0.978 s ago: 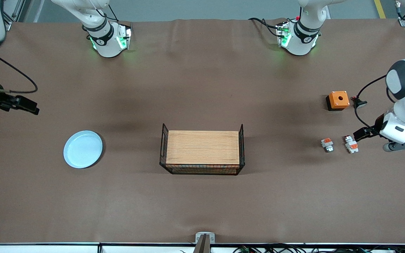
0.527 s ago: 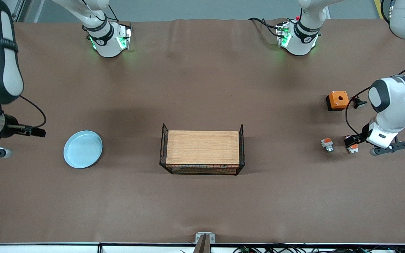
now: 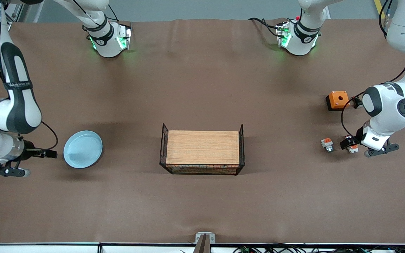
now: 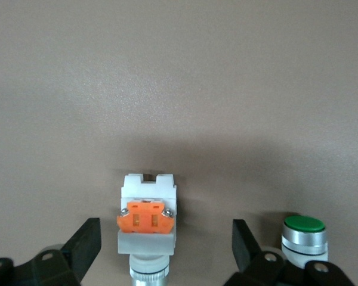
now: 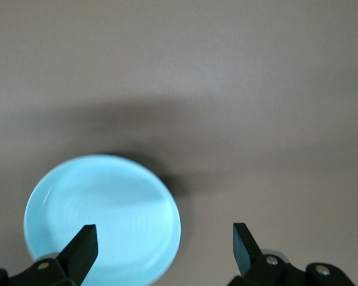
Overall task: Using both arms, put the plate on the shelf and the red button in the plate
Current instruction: 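Grasp the plate rim with the right gripper while the left grasps the red button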
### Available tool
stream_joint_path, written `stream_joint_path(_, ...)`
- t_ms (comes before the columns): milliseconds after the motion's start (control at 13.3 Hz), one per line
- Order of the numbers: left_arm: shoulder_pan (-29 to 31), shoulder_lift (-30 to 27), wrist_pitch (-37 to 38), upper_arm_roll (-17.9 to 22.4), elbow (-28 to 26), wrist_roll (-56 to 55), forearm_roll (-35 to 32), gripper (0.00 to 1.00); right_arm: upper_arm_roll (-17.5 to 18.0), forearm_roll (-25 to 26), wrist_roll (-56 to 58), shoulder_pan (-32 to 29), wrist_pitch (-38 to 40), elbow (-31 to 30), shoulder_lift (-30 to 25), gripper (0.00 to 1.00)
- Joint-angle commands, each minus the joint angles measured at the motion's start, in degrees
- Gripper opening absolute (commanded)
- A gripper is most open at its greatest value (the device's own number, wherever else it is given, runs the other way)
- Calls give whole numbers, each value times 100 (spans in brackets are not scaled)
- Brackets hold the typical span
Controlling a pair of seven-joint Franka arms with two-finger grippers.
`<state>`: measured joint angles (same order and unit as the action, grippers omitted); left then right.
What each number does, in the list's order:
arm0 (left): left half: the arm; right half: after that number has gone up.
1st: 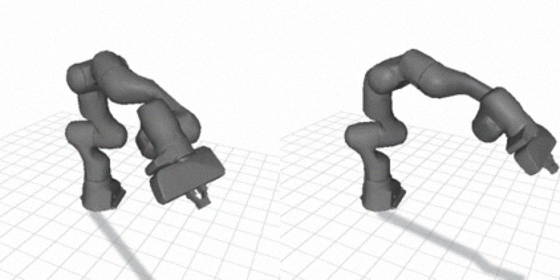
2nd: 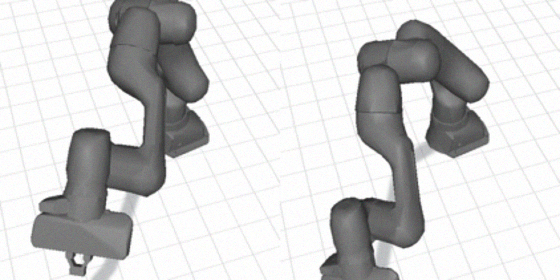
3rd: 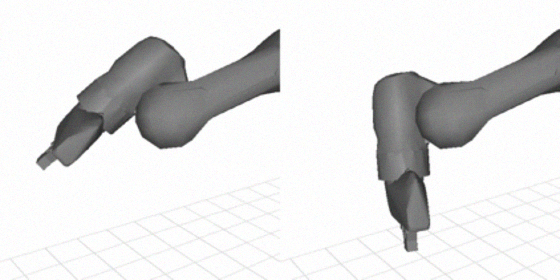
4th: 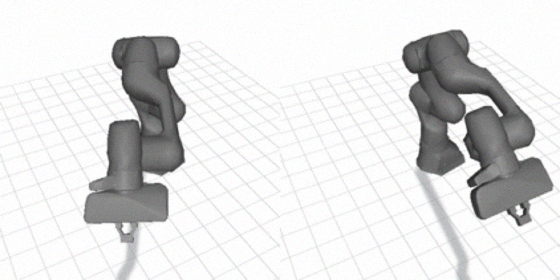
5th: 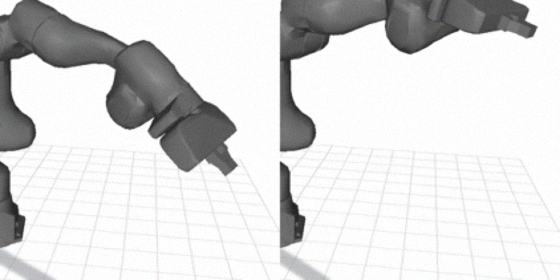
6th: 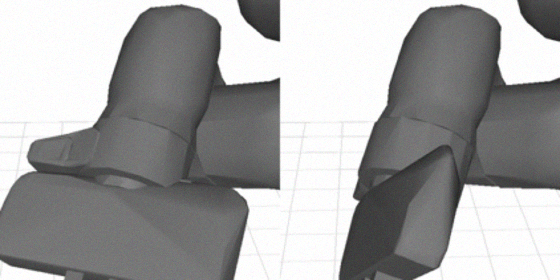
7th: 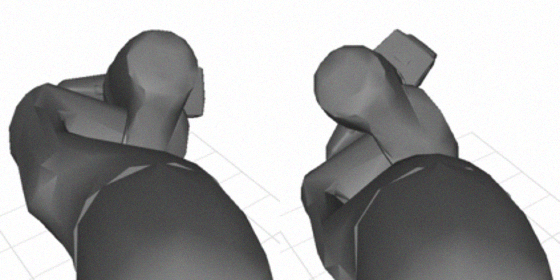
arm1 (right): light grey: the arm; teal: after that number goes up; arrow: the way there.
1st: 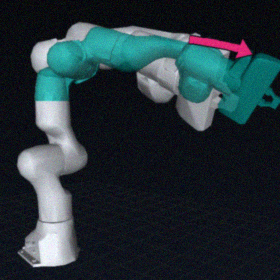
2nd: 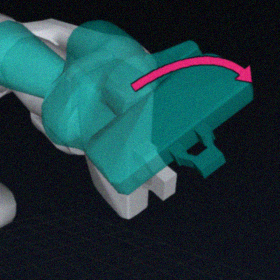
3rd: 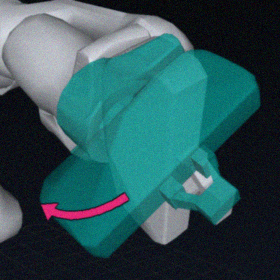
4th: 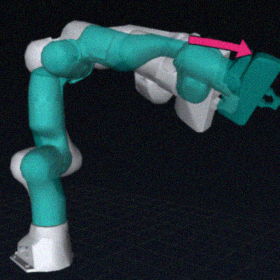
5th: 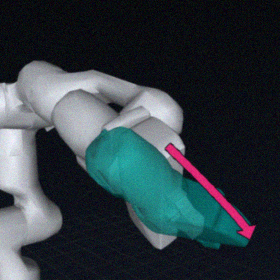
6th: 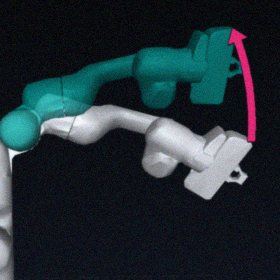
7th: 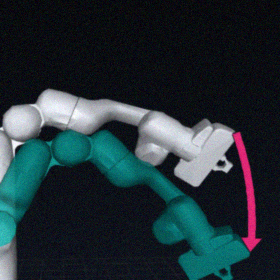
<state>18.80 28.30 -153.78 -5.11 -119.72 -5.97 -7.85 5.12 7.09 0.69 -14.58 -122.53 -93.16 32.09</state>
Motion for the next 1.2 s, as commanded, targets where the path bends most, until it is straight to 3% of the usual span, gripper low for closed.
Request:
stream_joint_path(0, 80, 61, -65, -7, 28, 26, -137, 70, 86, 65, 80, -150, -578, -289, 113, 100)
stream_joint_path(226, 107, 96, -65, -16, 28, 26, -146, 49, 94, 65, 80, -247, -834, -676, 122, 100)
stream_joint_path(452, 107, 35, -47, -16, 28, -9, -164, 4, 94, 65, 80, -343, -1185, -1001, 184, 99)
stream_joint_path(677, 81, -394, 93, -60, 2, 96, -173, 0, 103, 56, 80, -387, -1221, -1116, 210, 94)
stream_joint_path(903, 54, -1009, 952, -375, 168, 88, -173, 0, 103, 47, 72, -405, -1221, -1116, 359, 83)
stream_joint_path(1129, 54, -1327, 2058, -648, 764, 96, -173, 0, 103, -391, 80, -396, -1212, -1116, 456, 70)
